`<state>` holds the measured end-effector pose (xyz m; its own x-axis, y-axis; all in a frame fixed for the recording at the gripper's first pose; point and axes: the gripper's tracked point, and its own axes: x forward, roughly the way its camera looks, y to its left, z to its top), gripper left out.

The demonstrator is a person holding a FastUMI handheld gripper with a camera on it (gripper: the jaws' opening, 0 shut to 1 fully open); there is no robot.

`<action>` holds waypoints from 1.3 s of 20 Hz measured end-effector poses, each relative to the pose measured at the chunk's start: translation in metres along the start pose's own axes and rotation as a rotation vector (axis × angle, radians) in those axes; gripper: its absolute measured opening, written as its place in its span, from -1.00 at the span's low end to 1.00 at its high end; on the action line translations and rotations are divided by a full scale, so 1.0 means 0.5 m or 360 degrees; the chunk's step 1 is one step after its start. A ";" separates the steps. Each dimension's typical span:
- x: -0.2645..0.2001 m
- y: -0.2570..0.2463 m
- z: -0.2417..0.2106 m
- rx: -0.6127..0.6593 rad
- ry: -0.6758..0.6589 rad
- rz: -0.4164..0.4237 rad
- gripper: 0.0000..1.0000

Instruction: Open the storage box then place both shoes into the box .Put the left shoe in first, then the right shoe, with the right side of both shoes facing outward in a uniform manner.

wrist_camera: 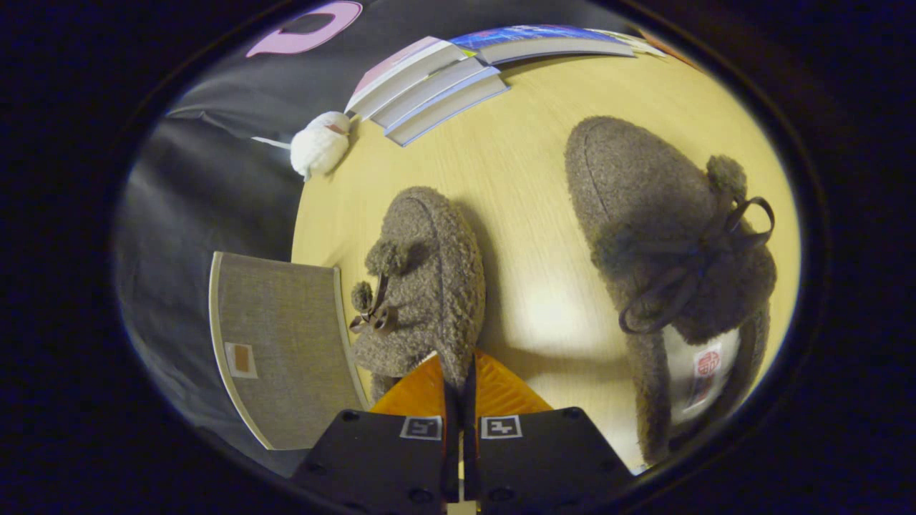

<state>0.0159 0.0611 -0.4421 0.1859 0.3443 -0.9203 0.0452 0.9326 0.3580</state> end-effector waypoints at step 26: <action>-0.299 0.501 -0.032 0.0060 0.0026 0.0869 -0.89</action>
<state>-0.0161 0.2449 -0.2172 0.1770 0.7792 -0.6013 -0.0185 0.6134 0.7895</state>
